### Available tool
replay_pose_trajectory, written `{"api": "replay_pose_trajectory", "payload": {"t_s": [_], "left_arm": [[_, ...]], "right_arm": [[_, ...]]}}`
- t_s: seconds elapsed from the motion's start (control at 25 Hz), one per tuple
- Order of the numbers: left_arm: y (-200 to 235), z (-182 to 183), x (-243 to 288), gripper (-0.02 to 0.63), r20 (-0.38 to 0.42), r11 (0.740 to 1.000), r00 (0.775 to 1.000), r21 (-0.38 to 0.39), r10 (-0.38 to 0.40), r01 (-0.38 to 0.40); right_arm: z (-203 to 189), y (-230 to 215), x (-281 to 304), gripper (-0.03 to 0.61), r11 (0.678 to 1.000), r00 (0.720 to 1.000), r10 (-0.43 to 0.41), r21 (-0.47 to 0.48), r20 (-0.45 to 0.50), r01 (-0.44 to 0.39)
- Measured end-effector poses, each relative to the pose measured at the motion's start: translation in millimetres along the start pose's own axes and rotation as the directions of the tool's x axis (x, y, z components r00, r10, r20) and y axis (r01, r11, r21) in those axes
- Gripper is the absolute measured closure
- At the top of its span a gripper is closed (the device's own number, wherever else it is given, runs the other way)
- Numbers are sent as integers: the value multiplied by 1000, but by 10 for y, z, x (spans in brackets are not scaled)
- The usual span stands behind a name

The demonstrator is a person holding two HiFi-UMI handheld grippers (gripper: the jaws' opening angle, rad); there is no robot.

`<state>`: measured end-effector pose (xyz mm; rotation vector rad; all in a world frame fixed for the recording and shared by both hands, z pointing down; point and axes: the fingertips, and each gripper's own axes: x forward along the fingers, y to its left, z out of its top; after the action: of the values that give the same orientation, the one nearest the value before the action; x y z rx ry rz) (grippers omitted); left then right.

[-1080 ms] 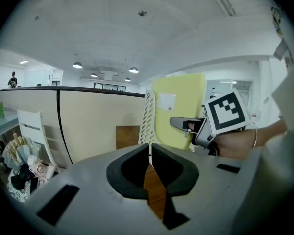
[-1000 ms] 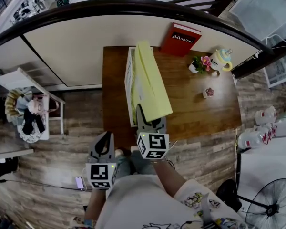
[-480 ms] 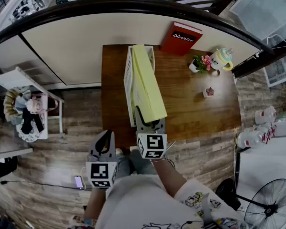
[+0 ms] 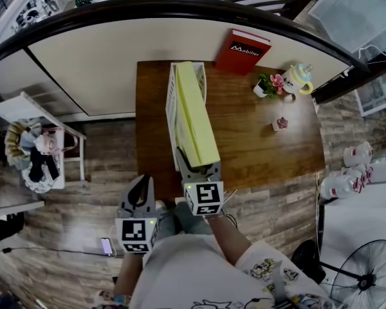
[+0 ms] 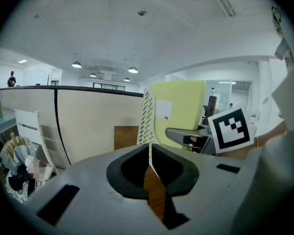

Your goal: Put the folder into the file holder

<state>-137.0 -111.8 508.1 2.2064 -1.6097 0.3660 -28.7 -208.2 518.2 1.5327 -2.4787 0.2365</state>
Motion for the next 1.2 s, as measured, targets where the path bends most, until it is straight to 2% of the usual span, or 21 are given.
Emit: {"api": "replay_pose_trajectory", "payload": {"t_s": [0.68,0.92,1.2], "left_arm": [[-57,94,-165,595,28,1000,999,18,17,-18],[-146,213,-234,595,60,999,998,35,17,-19],[-266,303,-341,595,94,998,995,56,27,-32]], "right_arm": [[-94,-67,-273,321,998,1000,28,50,0,-28],[-15,-79,-440,321,998,999,44,41,12,-45],[123,-82,-686,321,994,994,101,43,34,-102]]}}
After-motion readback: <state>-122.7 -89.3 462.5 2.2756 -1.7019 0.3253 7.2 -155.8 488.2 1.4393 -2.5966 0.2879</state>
